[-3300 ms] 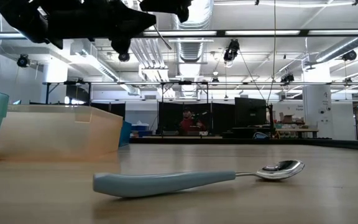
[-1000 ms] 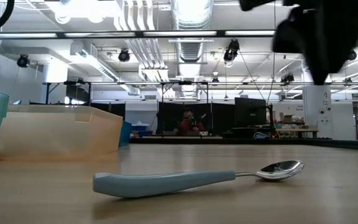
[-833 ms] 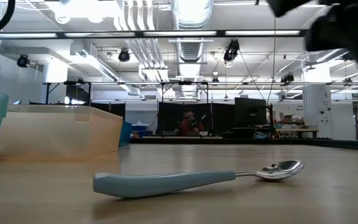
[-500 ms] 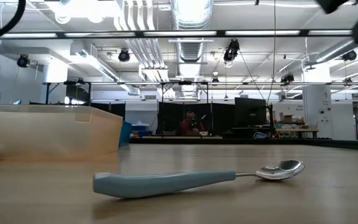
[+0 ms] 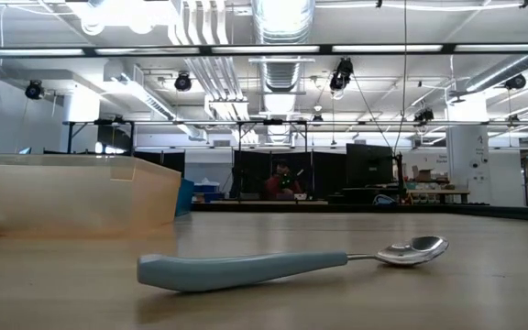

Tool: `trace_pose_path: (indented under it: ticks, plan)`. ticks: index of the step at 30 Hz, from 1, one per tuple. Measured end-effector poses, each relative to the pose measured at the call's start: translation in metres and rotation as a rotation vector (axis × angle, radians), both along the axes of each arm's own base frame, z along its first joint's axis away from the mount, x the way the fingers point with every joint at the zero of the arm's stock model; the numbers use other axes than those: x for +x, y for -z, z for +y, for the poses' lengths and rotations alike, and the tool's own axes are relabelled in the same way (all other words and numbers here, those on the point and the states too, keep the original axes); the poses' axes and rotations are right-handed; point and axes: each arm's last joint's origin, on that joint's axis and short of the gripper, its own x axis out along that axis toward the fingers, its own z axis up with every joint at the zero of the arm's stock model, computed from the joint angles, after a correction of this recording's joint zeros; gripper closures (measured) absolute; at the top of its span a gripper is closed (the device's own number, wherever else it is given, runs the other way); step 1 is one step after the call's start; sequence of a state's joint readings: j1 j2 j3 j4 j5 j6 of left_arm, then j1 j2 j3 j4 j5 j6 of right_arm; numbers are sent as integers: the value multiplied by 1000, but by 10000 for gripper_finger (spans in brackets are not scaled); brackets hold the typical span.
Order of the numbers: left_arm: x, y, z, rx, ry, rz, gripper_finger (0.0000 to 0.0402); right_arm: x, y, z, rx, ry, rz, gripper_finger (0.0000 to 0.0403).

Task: Sort silverware by color (type)
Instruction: Put the green spoon into the blue bin

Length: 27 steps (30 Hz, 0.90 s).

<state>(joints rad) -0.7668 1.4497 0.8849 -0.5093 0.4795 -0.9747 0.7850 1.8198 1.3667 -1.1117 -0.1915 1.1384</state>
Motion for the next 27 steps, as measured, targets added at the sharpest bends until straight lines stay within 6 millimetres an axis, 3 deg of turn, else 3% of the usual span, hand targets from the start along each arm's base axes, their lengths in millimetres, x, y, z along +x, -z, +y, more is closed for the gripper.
trace_pose_path:
  ticks: [5, 16, 27]
  plan:
    - [12, -26, -11, 40, 78, -59, 232, -9, 16, -2, -5, -88, 14, 300]
    - [30, -68, -27, 93, 160, -135, 231, -6, 25, 4, 85, -175, -66, 298]
    - [33, -70, -26, 227, 141, -166, 232, -8, 42, 9, 44, -311, -92, 303]
